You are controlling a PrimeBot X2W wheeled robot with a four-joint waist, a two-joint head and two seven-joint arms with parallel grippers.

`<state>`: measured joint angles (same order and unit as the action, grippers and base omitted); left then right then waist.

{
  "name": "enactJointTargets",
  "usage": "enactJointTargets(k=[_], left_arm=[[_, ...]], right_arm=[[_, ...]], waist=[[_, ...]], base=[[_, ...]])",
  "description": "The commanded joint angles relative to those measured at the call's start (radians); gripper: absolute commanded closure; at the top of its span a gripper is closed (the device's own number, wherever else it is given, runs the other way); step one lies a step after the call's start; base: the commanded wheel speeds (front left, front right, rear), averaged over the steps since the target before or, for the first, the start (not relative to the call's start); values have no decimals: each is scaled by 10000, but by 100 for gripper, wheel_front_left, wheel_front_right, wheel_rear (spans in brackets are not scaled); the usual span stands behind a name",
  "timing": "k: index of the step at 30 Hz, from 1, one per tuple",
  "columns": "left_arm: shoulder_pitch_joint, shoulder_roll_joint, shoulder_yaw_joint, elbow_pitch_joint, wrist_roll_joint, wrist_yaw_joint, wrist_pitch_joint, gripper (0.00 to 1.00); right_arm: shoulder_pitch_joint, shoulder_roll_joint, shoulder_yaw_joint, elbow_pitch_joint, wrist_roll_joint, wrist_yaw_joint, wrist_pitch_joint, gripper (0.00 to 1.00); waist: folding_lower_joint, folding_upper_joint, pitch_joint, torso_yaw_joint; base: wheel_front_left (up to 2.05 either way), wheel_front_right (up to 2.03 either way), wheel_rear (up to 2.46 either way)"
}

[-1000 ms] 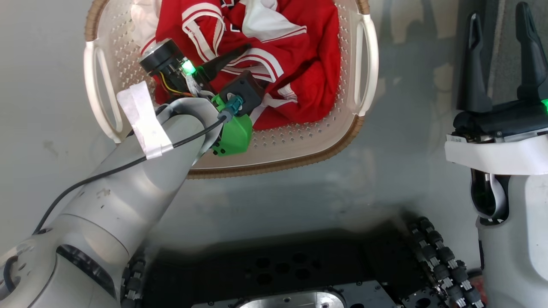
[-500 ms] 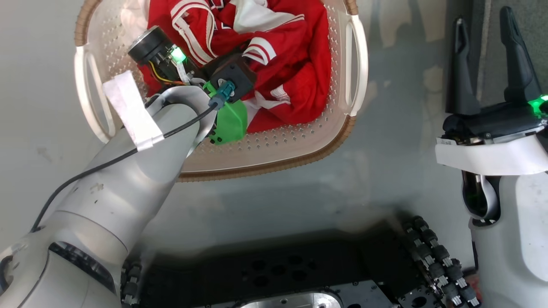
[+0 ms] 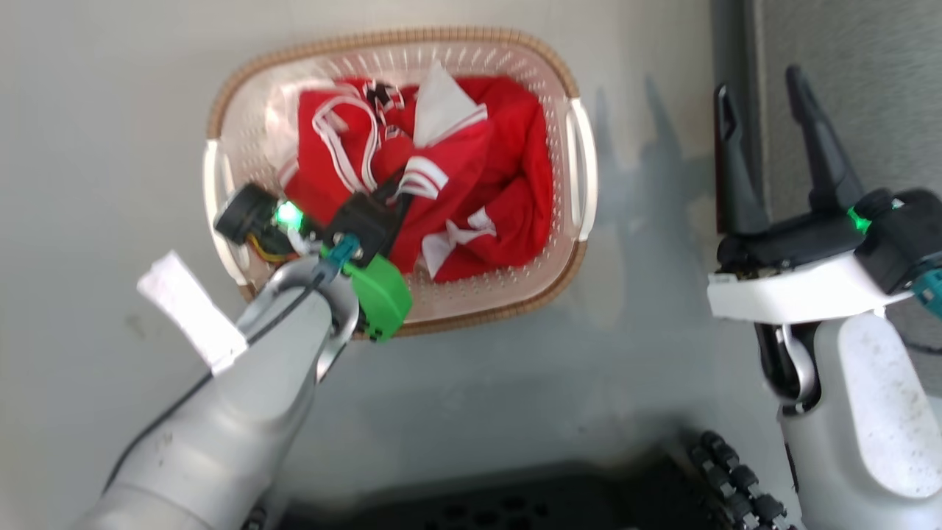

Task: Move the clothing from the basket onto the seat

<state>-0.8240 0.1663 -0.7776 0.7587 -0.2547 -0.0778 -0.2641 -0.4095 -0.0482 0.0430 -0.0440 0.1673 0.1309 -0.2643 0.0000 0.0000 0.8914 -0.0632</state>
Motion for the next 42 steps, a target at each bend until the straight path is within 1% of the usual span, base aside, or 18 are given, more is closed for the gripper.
enactJointTargets(k=[1, 4, 7, 11, 17, 24, 31, 38, 42], left_arm=[[467, 68, 197, -165, -28, 38, -6, 100], [1215, 96, 686, -631, -75, 35, -8, 100], [1937, 122, 1183, -1317, -58, -57, -6, 100], [2939, 150, 1843, -2203, 122, 18, -6, 100], [4353, -34, 2795, -3366, 171, -4, -8, 100], [5463, -208, 3300, -4167, 487, -116, -8, 100], [5780, -347, 3480, -4631, 631, -229, -6, 100], [5902, -409, 3386, -5111, 833, -314, -8, 100], [5921, -617, 3275, -5339, 407, -406, -8, 100]], right_arm=[[346, -38, 36, 145, 81, -3, -5, 0], [764, -34, 234, 439, 96, -3, -3, 0], [1247, -39, 498, 764, 111, -3, -5, 0], [1934, -38, 760, 1157, 181, -3, -3, 0], [3003, -38, 1142, 1550, 273, -3, -3, 0], [3992, -38, 1457, 1752, 280, -3, -3, 0], [4372, -39, 1736, 1762, 364, -3, -3, 0], [4428, -36, 1929, 1715, 545, -3, -3, 0], [4183, -38, 2328, 1506, 754, -3, -3, 0]], waist=[[0, 0, -1731, -5], [0, 0, -2659, -3], [0, 0, -3589, -38], [0, 0, -4906, -95], [0, 0, -6783, -206], [0, 0, -8422, -376], [0, 0, -8962, -503], [0, 0, -9210, -532], [0, 0, -9189, -466]], base=[[0, 0, 0], [0, 0, 0], [0, 0, 0], [0, 0, 0], [0, 0, 0], [0, 0, 0], [0, 0, 0], [0, 0, 0], [0, 0, 0]])
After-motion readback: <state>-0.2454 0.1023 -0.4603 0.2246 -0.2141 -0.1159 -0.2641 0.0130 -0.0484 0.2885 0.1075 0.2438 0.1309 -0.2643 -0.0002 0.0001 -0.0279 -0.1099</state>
